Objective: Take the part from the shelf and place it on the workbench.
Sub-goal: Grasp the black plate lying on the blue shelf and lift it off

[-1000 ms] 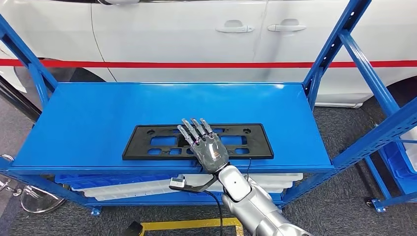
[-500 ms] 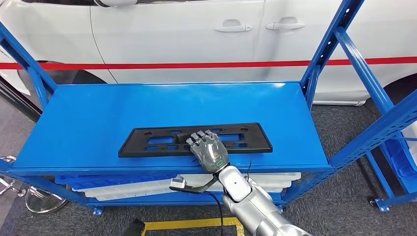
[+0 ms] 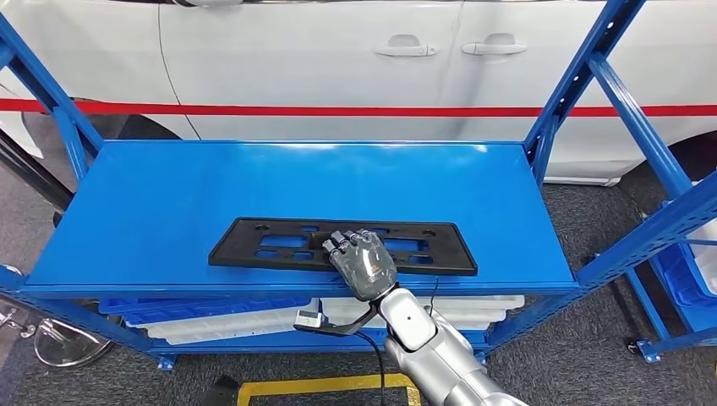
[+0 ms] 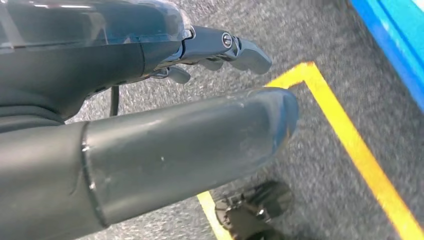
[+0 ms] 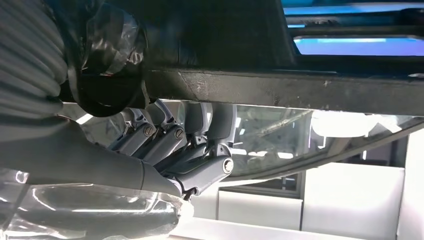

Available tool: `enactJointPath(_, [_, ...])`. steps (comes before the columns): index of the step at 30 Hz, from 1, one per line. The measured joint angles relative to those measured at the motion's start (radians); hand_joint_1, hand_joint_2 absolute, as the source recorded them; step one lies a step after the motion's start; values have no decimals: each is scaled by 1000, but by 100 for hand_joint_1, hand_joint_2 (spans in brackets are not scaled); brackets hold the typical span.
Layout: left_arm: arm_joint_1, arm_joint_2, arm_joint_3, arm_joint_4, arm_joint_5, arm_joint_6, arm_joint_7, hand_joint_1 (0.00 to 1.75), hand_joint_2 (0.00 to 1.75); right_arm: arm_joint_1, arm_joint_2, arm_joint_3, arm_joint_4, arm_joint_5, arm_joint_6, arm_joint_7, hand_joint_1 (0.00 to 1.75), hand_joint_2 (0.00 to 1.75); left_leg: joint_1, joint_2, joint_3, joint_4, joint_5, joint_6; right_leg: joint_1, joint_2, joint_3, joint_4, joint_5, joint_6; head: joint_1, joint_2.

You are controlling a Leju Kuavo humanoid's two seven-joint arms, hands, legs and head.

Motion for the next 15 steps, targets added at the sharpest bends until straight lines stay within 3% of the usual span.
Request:
enactJointPath(2, [1,0,0,0,5,5,-3,0,0,15,-3,-10,-15,-14,0,-22,175,175,-1,0,-1,1,0,1,-2,-1,-48,103,-34,4,0,0])
enactJointPath(3, [2,0,0,0,9,7,-5,0,0,23,-4,-18,-29,-26,0,-39,175,175,-1,-1,-1,1,0,1,-3,-1,-49,106,-22,3,0,0])
enactJointPath(4, [3,0,0,0,14,8,-8,0,0,32,-5,-26,-46,-39,0,-60,175,175,-1,-2,0,1,0,0,-3,-1,-31,69,6,1,0,0])
enactJointPath(6, [4,-1,0,0,23,10,-12,0,0,46,-5,-44,-90,-61,0,-102,175,175,-2,-4,2,2,-2,-3,-2,0,38,-68,73,-8,0,0])
enactJointPath(8, [3,-2,1,0,28,12,-14,0,0,56,-4,-58,-129,-73,0,-125,175,175,-5,-4,1,3,-4,-11,4,0,79,-158,98,-16,0,0])
enactJointPath(12, [4,-2,2,0,38,22,-15,0,0,76,-2,-76,-187,-101,0,-164,175,175,-5,-3,-4,8,-13,-35,2,-1,85,-181,101,-31,0,0])
enactJointPath(14, [6,-1,5,0,51,37,-17,0,0,90,4,-87,-231,-142,0,-225,175,175,-3,-3,-34,81,-62,-43,-2,-3,89,-190,106,-41,-1,0])
enactJointPath(15, [7,-1,8,0,58,45,-17,0,44,98,9,-93,-257,-171,0,-264,175,175,-3,-3,-61,145,-96,-47,-1,-4,89,-191,106,-44,-1,0])
